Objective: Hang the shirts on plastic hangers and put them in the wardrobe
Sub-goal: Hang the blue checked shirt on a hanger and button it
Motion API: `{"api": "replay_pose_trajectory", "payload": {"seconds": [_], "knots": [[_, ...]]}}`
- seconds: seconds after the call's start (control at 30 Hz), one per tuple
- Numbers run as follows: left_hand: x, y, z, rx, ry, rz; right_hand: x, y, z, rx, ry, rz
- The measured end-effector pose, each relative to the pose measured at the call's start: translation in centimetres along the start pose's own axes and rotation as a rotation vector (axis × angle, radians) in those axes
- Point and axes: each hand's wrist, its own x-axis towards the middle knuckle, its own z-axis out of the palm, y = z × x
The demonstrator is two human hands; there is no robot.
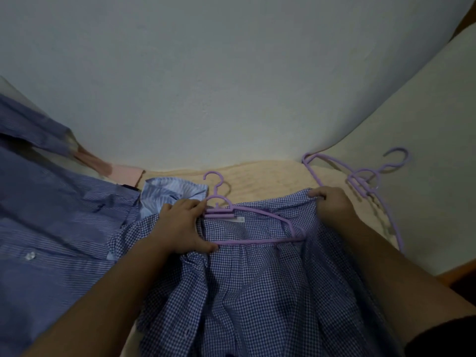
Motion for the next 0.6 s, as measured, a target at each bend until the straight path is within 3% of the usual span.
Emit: {"api": "replay_pose_trajectory", "payload": {"seconds": [0.1,0.27,0.4,0.5,0.6], "knots": [[-0.4,0.3,-0.9,-0.001,0.012,-0.023,-1.2,-3.0,-1.2,0.141,0.022,-0.011],[0.1,3.0,-2.7,-0.068,0.117,-0.074,-5.2,-8.5,0.0,0.658,-0.046,-0.046],[0.1,5.3,-2.0,-0.088,0.189,-0.091,-8.3,-8.2,3.9,0.766,-0.056,0.027],[-2.2,7.1,1.3,-0.361,0.24,-0.253,-10.9,-5.8,7.2,0.936,-0.099,0.145],[-5.9,10.3,4.6,-0.786,0.438,-0.421,-13.5,-3.5,8.7,1.052,-0.147,0.331]]}}
